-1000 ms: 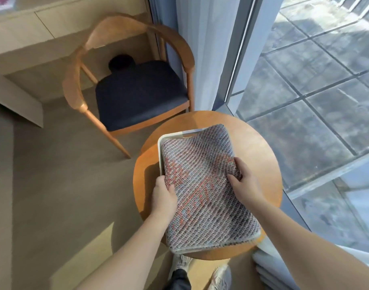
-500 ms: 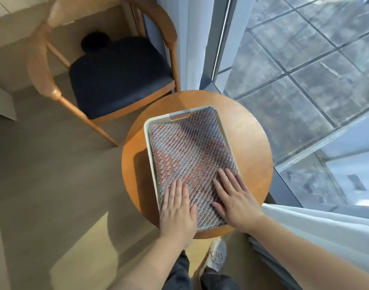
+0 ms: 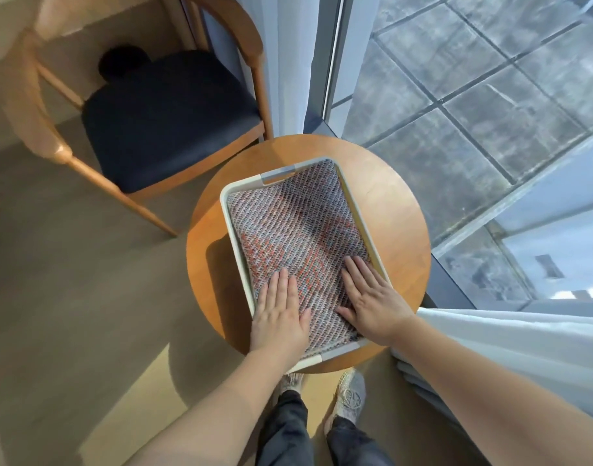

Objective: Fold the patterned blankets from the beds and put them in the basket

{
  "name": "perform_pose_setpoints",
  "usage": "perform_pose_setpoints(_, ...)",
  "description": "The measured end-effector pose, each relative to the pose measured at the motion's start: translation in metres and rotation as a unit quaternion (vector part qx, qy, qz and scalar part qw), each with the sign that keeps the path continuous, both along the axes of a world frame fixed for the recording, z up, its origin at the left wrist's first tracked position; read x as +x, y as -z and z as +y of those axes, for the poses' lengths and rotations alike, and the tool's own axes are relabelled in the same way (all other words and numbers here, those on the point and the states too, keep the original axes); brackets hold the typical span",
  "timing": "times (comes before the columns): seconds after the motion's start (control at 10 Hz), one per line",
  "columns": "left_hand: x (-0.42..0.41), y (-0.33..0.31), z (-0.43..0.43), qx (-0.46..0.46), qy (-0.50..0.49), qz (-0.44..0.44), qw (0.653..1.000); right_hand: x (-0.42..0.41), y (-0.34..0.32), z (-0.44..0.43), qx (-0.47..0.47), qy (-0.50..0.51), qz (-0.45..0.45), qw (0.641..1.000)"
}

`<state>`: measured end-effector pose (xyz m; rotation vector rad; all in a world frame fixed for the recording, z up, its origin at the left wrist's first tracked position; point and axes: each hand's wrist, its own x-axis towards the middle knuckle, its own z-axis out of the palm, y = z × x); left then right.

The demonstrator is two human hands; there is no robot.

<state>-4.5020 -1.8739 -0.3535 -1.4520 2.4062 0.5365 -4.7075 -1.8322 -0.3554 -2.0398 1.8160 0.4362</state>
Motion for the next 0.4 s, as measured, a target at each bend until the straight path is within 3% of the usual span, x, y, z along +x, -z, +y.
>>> perform_pose_setpoints(0.2, 0.011, -0.039, -0.024, 0.012, 0.019, 0.008, 1.000, 0.005, -0.054, 0.011, 0.044, 0.109, -0.047, 0.992)
perform_pose_setpoints(0.4, 0.015, -0.102, -0.042, 0.019, 0.017, 0.027, 0.999, 0.007, -0.126, -0.004, 0.009, 0.161, -0.082, 0.984)
